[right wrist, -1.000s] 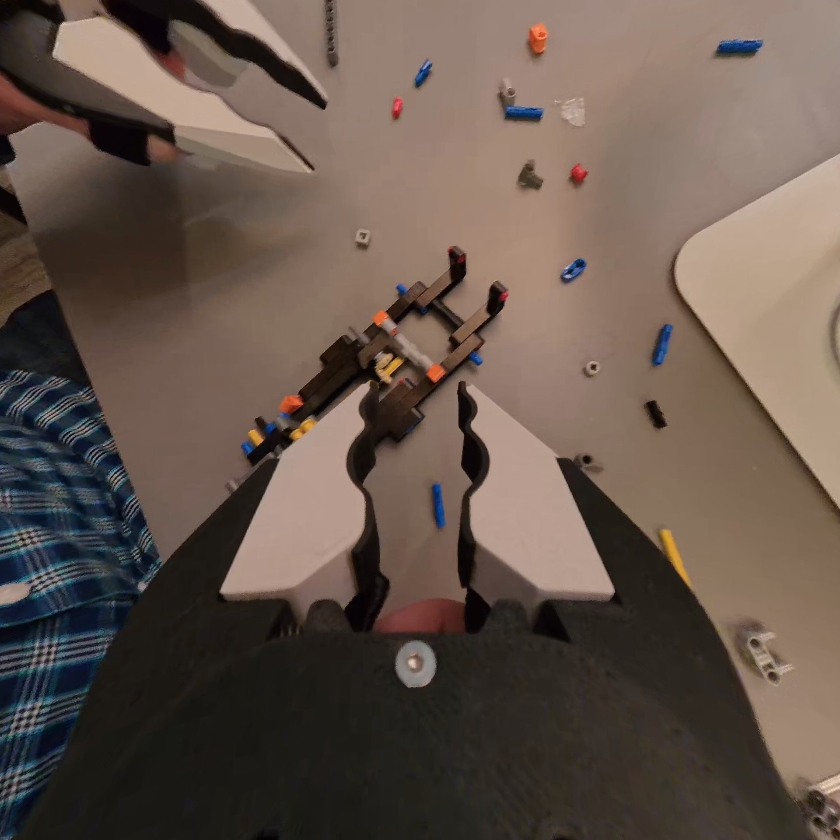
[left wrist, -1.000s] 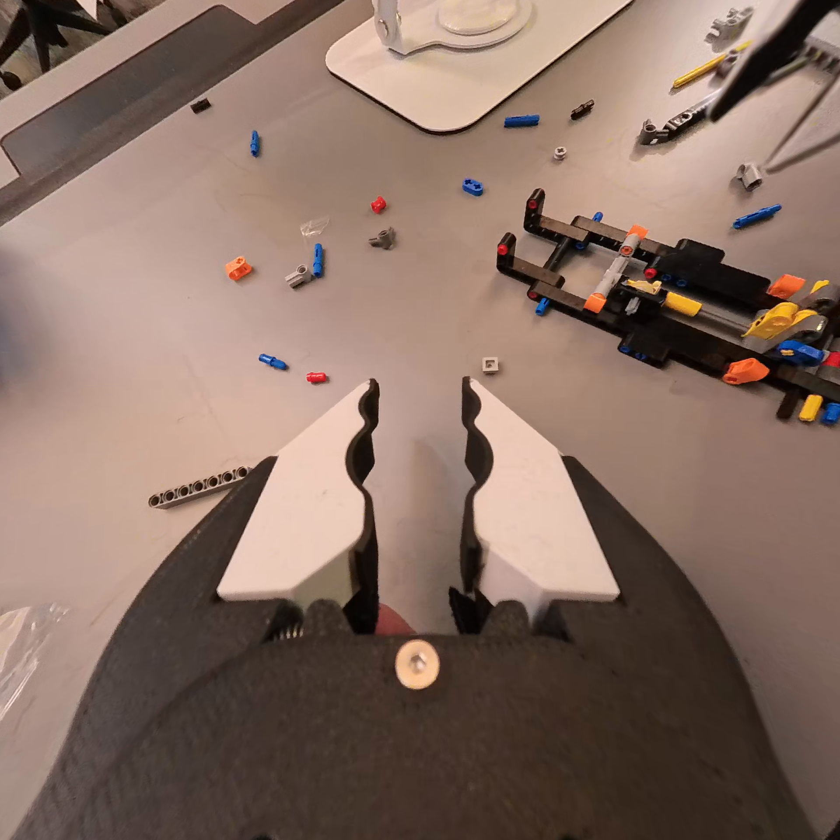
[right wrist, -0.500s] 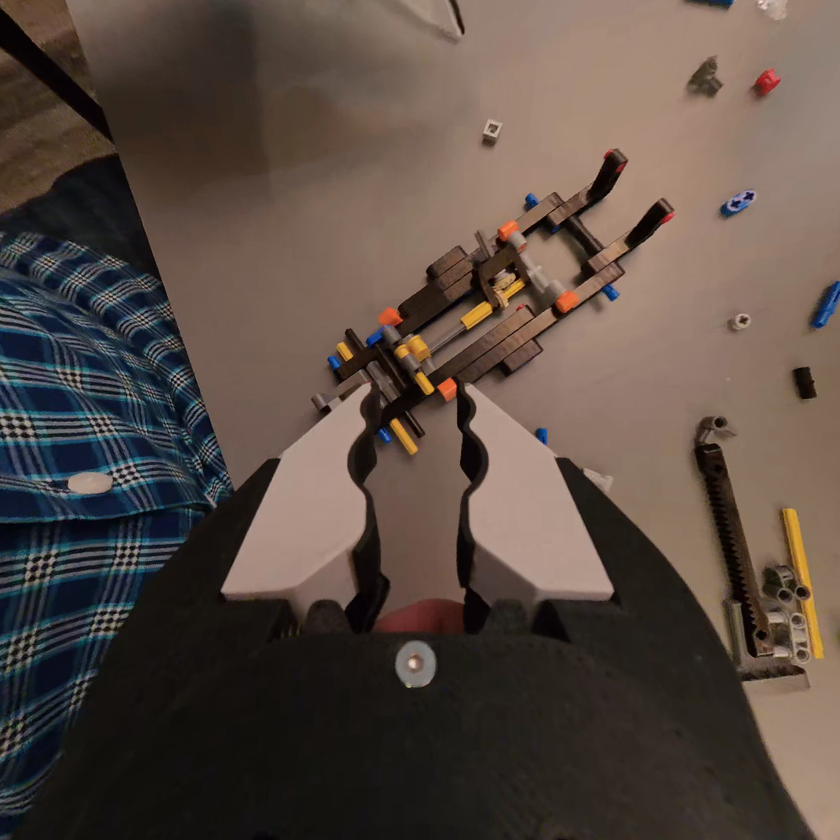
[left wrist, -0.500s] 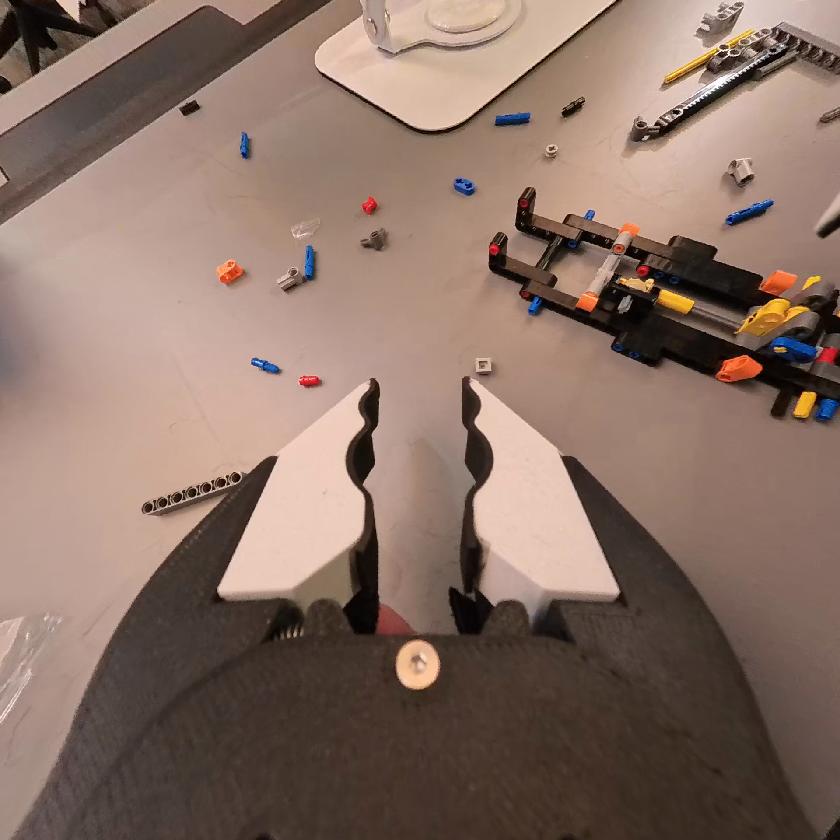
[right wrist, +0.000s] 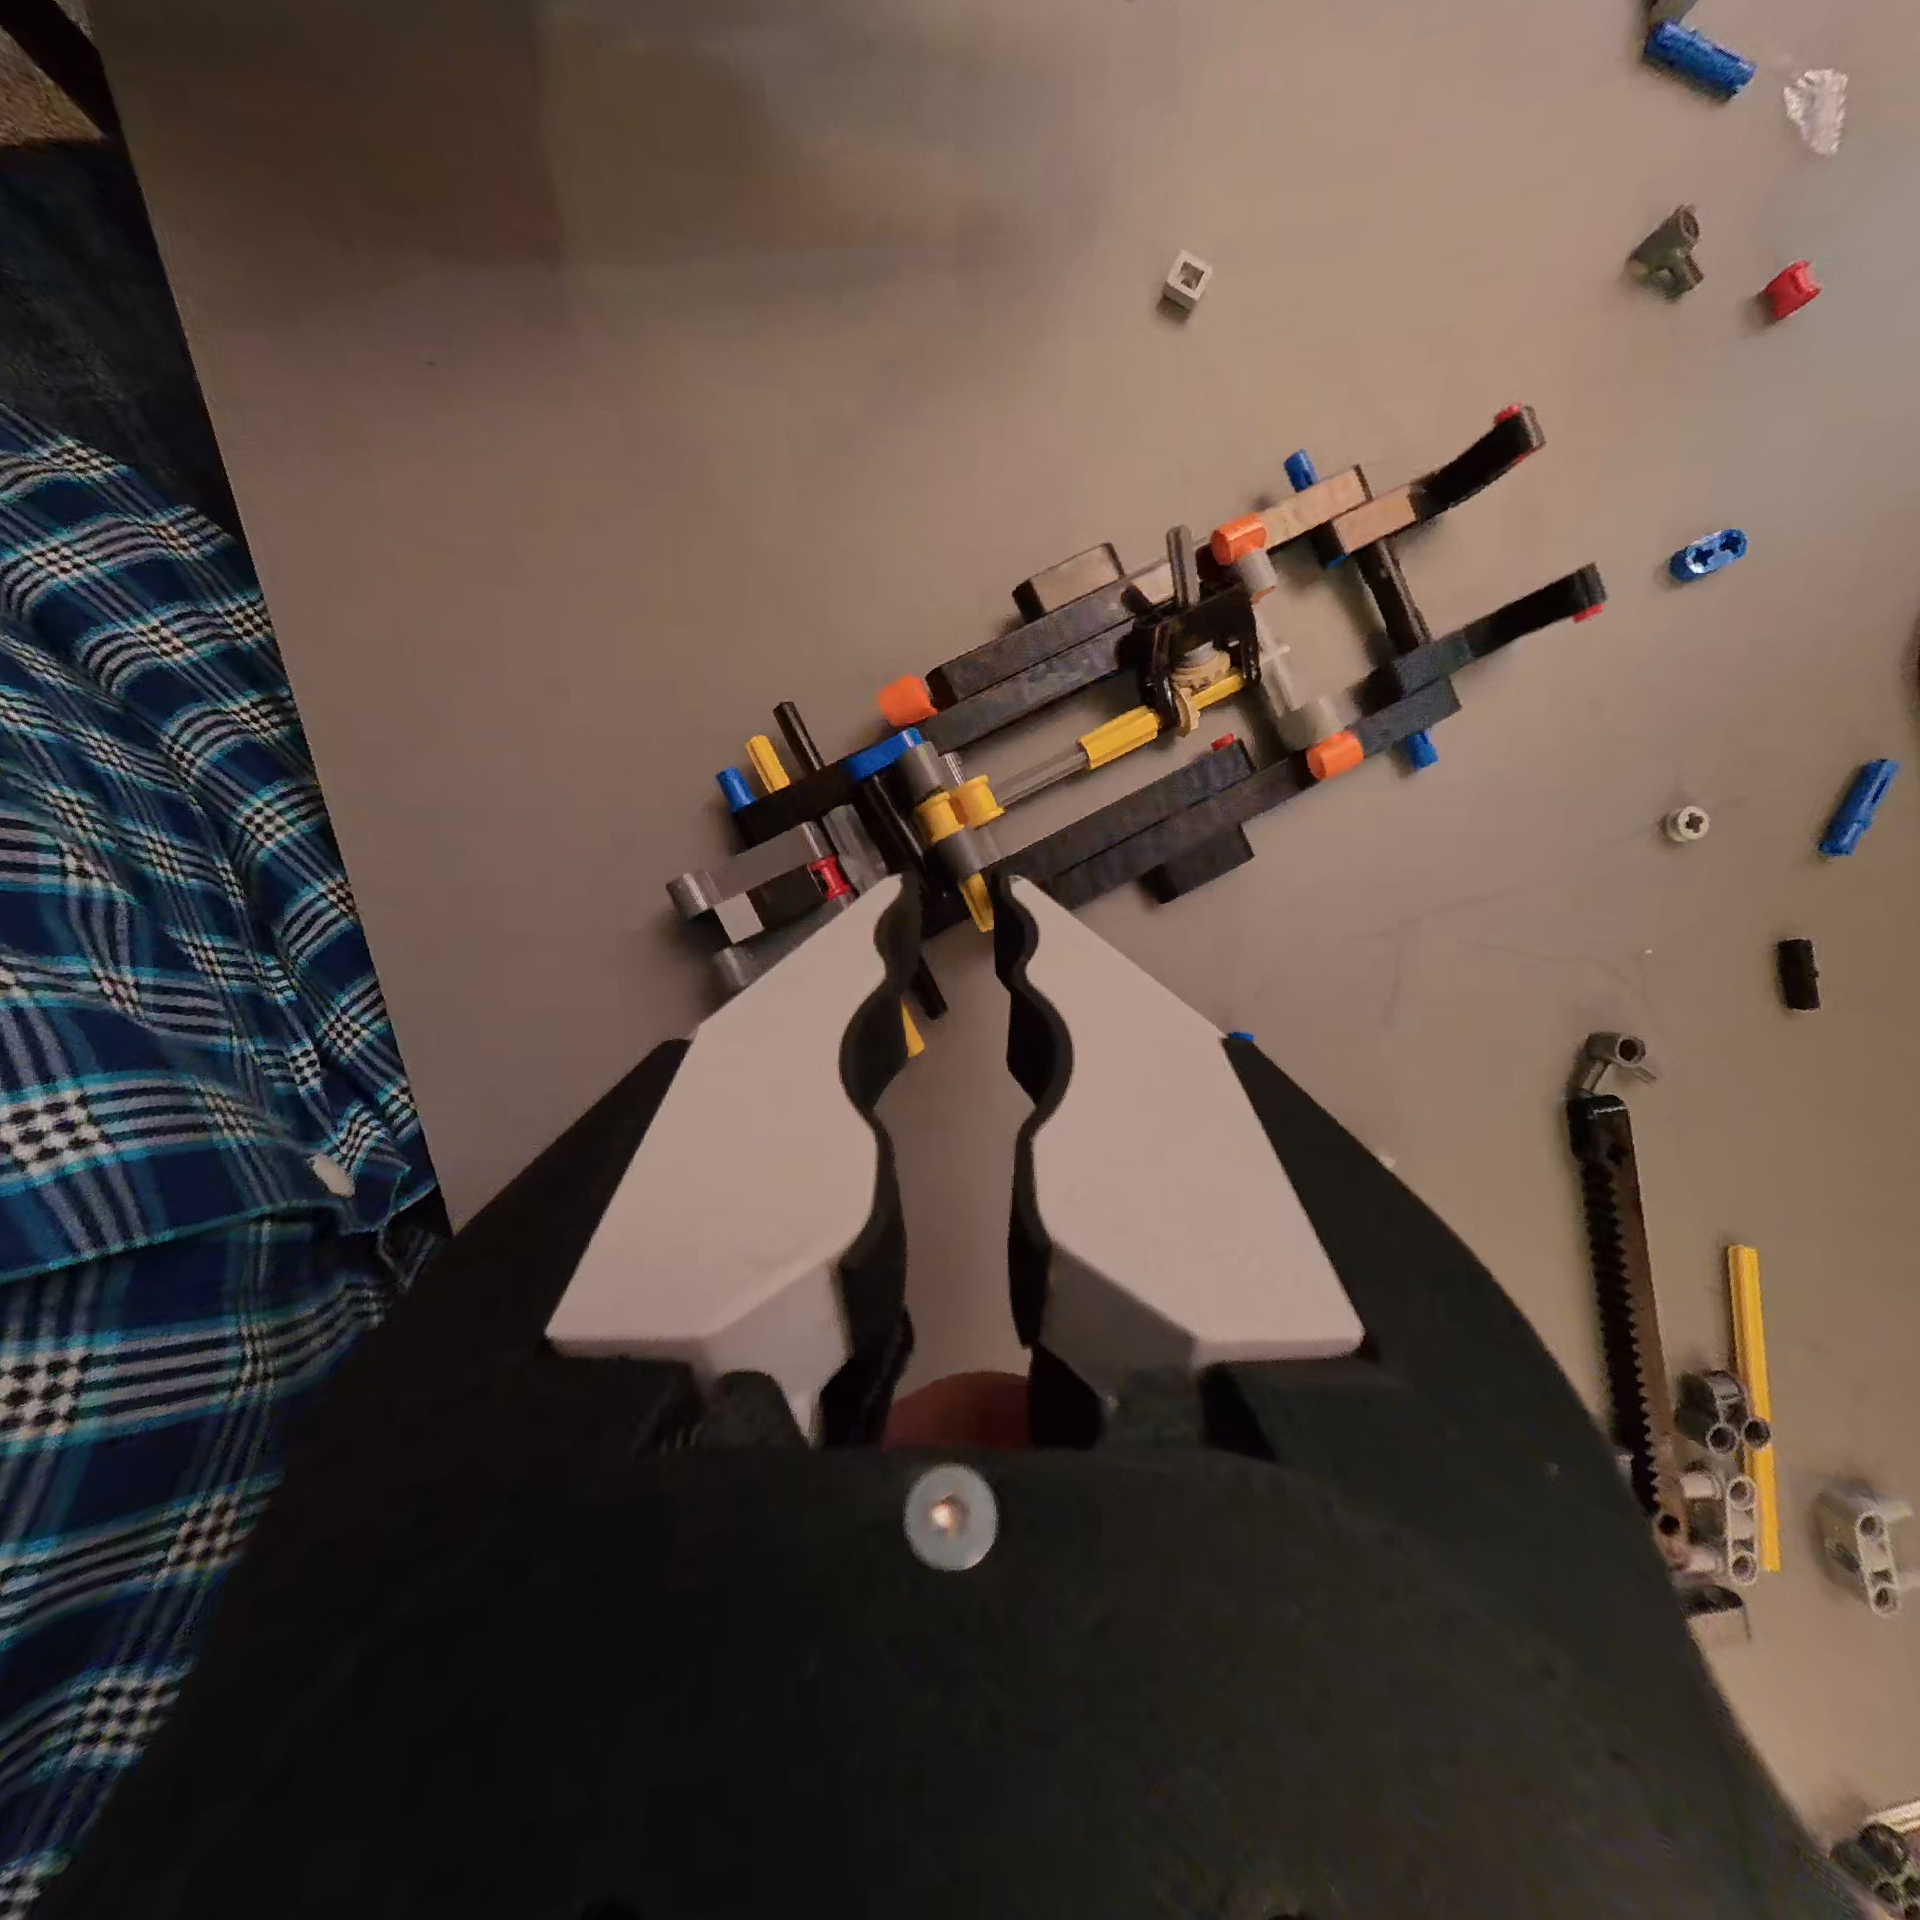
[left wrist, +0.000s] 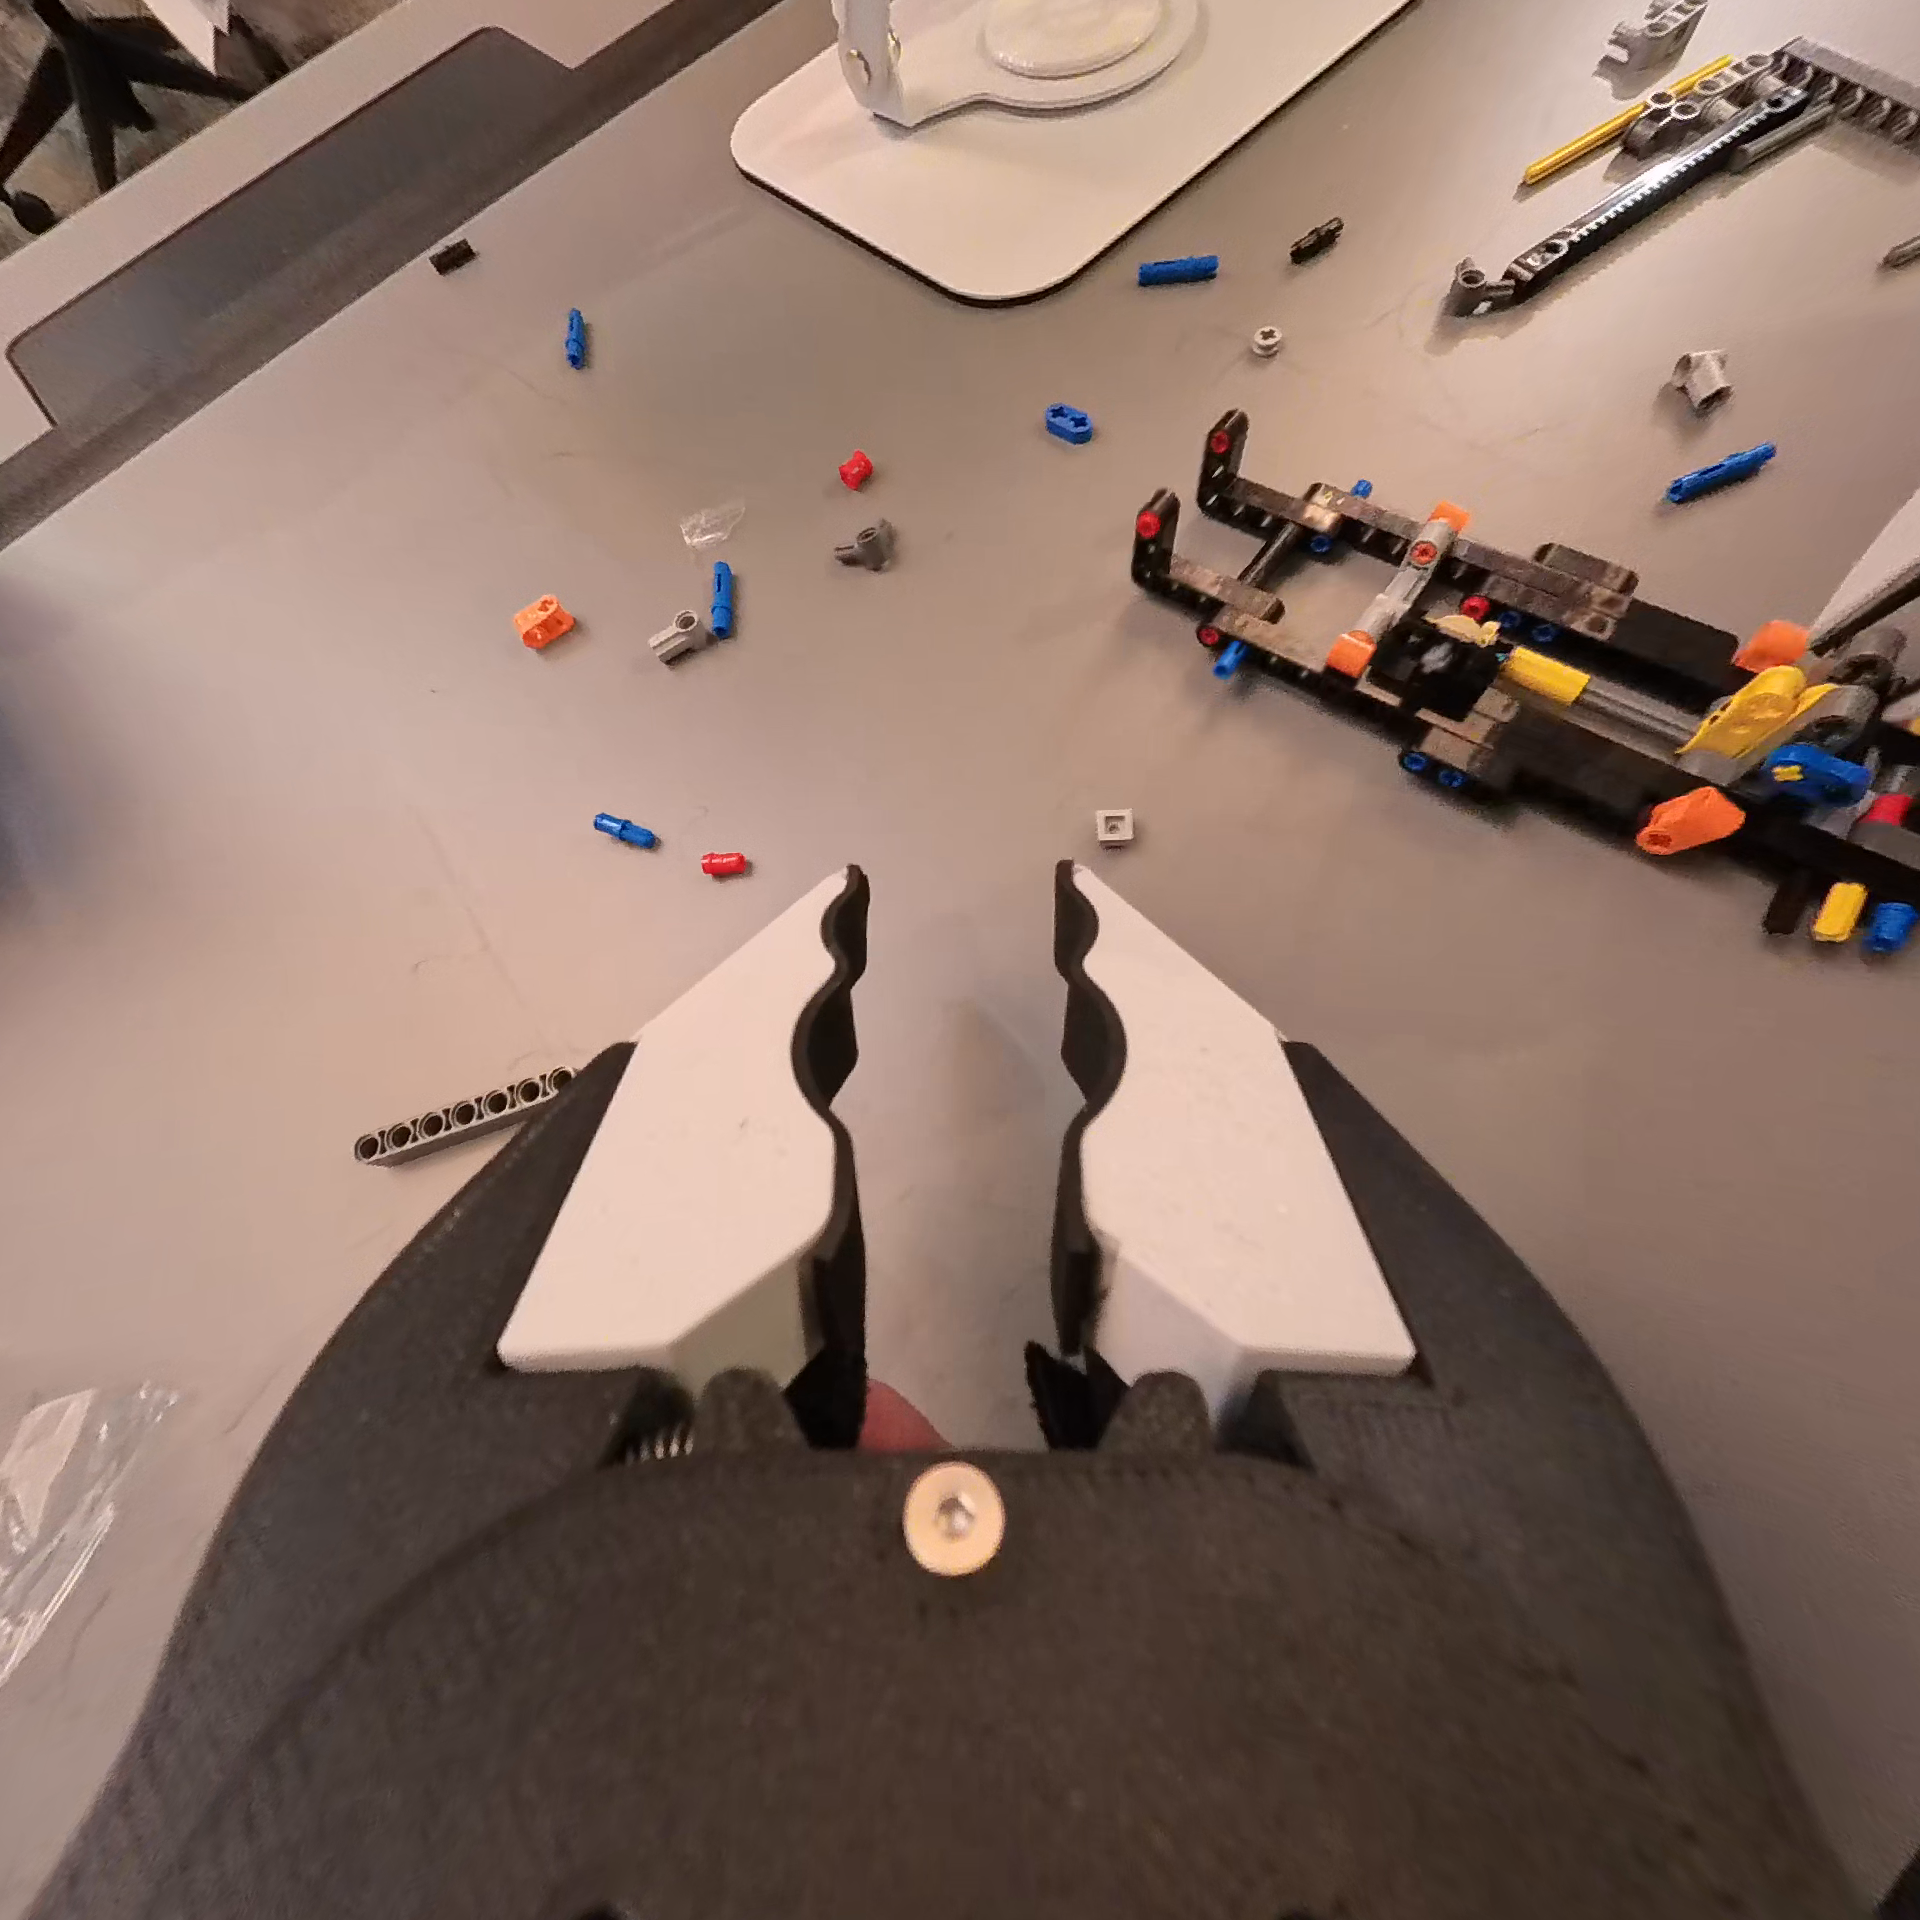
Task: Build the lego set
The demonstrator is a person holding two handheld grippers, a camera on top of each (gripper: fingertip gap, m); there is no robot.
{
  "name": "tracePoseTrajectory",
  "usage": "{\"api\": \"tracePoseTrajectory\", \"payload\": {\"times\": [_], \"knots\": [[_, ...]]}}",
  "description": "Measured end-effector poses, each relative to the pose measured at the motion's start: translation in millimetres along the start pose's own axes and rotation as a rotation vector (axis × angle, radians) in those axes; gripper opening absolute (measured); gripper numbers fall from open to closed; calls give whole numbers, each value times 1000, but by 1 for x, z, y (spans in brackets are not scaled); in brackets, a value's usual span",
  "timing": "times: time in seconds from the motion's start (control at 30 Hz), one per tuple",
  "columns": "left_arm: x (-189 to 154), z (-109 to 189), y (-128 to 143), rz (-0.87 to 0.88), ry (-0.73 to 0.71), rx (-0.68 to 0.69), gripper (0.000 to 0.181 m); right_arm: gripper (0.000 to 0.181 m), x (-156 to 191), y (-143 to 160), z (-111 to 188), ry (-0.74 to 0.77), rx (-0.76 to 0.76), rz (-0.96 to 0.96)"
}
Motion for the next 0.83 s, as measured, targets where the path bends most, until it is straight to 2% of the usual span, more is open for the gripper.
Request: {"api": "tracePoseTrajectory", "payload": {"times": [0.3,0.5,0.83], "knots": [[0,-1,1,2,7,1,35,11,-1,-3,-1,-3,-5,18],[-2,-2,1,0,15,4,34,25,-3,-5,5,5,-18,6],[-17,-3,-1,-46,80,6,35,29,0,-12,-5,17,-6,96]]}}
Point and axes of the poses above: each gripper's, where its closed fingertips meet, z back along the fingers, y out of its underside, x = y × z across the jaws, the point moved 3 cm from there along z, back along the fingers, and after that the axes turned 4 degrees about -z, right-handed, at the moved point
